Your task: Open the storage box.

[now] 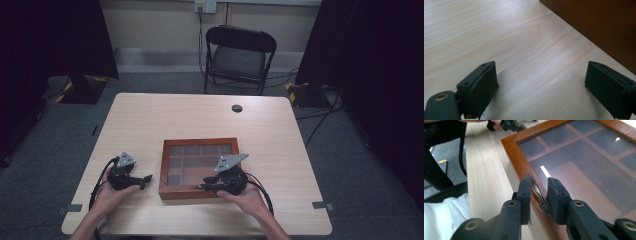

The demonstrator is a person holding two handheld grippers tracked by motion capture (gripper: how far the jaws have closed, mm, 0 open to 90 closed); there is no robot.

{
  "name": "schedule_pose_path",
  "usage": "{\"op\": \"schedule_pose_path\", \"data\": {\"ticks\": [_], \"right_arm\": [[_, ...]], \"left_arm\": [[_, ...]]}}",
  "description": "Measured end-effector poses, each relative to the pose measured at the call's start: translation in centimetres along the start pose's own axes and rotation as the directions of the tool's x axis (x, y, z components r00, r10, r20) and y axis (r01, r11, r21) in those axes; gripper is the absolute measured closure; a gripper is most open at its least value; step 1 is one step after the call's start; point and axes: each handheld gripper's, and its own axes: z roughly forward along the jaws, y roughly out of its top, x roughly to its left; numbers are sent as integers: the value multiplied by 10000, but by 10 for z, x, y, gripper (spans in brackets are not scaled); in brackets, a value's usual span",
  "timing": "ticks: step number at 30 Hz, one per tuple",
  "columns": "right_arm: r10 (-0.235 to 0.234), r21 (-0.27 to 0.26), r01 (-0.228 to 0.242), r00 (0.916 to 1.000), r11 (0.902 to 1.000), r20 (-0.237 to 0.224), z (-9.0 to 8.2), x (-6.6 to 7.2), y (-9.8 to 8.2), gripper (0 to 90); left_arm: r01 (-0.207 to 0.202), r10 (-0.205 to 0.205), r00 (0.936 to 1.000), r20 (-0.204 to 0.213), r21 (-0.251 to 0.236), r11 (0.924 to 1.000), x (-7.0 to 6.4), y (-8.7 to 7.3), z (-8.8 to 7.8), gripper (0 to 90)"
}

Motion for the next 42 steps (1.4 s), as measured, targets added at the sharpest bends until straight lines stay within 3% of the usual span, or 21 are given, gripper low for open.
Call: {"op": "schedule_pose_path", "data": {"ticks": [8, 10, 18, 33, 42], "right_arm": [[-292, 181, 297, 9992, 9994, -290, 9, -4, 2, 808], [-408, 416, 423, 9985, 9982, -368, 12, -5, 2, 803], [-491, 373, 515, 9968, 9980, -627, 16, -7, 3, 794], [-631, 408, 656, 9962, 9970, -597, 26, 4, 10, 816], [-693, 337, 720, 9946, 9968, -769, 27, 1, 8, 805]], "left_arm": [[-5, 5, 10000, -2, 2, 10000, 0, 0, 0, 102], [0, 0, 10000, -2, 0, 10000, 0, 0, 0, 102], [-1, 1, 10000, -2, -3, 10000, 0, 0, 0, 102], [-72, 71, 9999, 140, 56, 10000, 1, 0, 0, 98], [-94, 93, 9998, 161, 59, 9999, 2, 0, 0, 98]]}}
